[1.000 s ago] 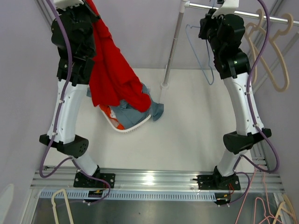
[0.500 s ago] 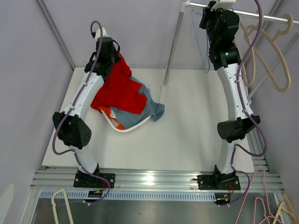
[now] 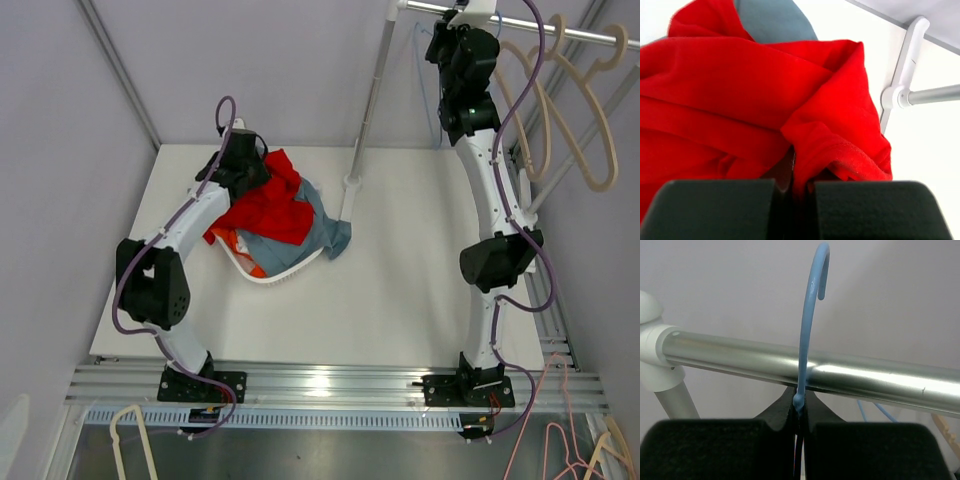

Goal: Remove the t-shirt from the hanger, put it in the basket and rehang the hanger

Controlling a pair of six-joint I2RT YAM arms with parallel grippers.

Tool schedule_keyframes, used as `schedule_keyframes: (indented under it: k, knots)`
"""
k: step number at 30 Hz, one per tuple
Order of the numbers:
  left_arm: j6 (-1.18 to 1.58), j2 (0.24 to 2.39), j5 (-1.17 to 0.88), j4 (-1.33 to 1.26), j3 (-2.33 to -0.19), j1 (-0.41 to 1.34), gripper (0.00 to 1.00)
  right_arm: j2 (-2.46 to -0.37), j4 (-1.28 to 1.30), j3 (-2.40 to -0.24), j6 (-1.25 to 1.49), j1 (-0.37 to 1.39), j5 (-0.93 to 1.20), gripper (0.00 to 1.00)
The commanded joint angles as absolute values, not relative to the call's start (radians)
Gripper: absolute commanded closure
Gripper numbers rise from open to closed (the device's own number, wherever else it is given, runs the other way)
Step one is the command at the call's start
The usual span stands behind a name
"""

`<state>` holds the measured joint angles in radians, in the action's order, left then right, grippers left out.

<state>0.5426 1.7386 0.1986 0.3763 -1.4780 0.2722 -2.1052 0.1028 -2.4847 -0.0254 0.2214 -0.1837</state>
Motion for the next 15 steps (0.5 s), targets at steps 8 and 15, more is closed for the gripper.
schedule_keyframes:
  k: [8,15]
  knots:
    - [0.551,1.749,0.155,0.347,-1.433,0.256,0.98,-2.063,0.025,-2.335,0.014,0.213,-0.196,1.00]
    - [0.563,1.764,0.117,0.339,-1.425,0.256,0.61,-1.956,0.023,-2.157,0.006,0.221,-0.213,0.95]
